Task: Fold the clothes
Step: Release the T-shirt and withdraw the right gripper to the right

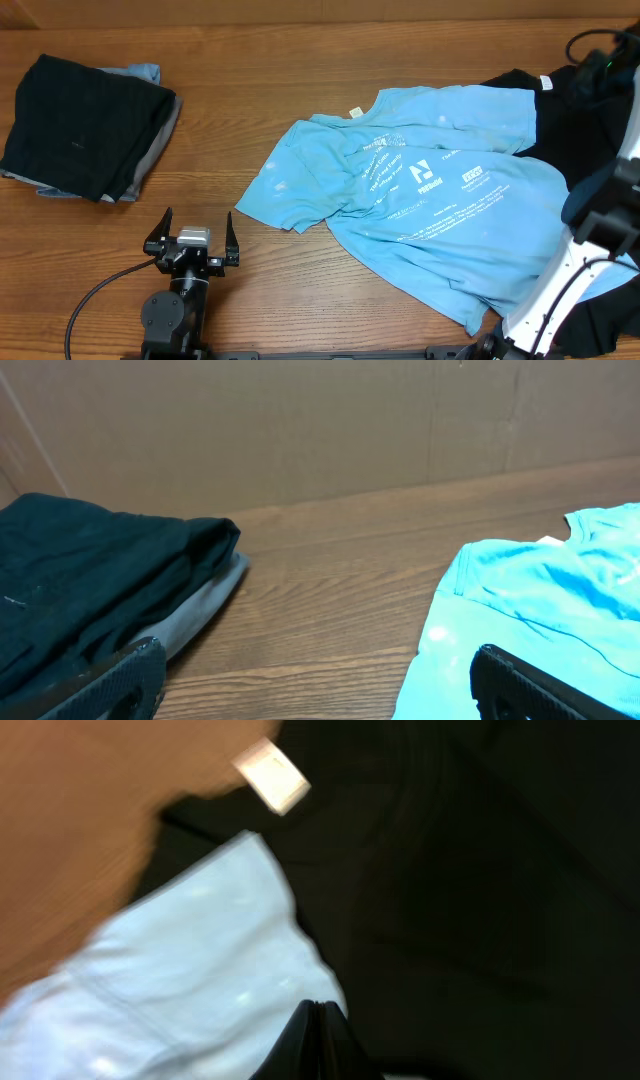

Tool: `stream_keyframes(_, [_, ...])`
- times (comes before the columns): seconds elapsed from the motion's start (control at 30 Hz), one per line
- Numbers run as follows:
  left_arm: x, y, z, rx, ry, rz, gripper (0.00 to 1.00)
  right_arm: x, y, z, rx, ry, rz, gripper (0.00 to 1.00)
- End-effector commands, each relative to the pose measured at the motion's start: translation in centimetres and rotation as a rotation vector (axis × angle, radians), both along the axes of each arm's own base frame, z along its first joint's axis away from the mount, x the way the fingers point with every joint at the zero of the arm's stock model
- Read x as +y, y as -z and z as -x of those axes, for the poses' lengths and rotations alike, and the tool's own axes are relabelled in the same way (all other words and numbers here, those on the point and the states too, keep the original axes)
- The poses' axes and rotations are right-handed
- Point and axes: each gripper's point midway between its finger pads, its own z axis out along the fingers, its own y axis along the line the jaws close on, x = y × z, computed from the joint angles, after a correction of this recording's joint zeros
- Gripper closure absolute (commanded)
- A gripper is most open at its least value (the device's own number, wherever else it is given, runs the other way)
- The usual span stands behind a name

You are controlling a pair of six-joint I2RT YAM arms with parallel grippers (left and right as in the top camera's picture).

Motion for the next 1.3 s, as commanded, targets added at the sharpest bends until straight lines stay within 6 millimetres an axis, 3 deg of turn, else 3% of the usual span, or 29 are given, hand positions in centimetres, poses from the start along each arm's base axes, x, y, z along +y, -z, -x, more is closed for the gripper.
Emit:
stream_keyframes(0.0, [0.1,-0.1,0.0,-0.01,-0.001,-0.01,0.0,-1.3,3.7,0.5,0.042,0.021,-0.048,0.96])
stream_keyframes(0.13, [0.1,-0.1,0.0,-0.009,-0.002,-0.01,0.0,-1.8,6.7,0.4,0.058,0.034,-0.095,0.96])
stream_keyframes(0.6, [0.1,-0.1,0.0,-0.009,-0.002,-0.01,0.0,-2.7,13.2,1.5,0.166,0.051,-0.084,0.96])
stream_keyframes(0.8, [0.1,-0.1,0.0,-0.009,-0.001,-0.01,0.0,-7.2,13.8,3.4,0.211,0.133,0.033,0.96])
stream_keyframes(1.03, [0.1,-0.1,0.0,-0.009,-0.002,-0.011,0.0,-14.8,13.7,8.8,0.214,0.358,0.04,0.96])
stream_keyframes(1.27, [0.1,-0.1,0.0,-0.009,-0.002,-0.011,0.0,-16.4,12.9,9.9,0.039,0.434,-0.203,0.9])
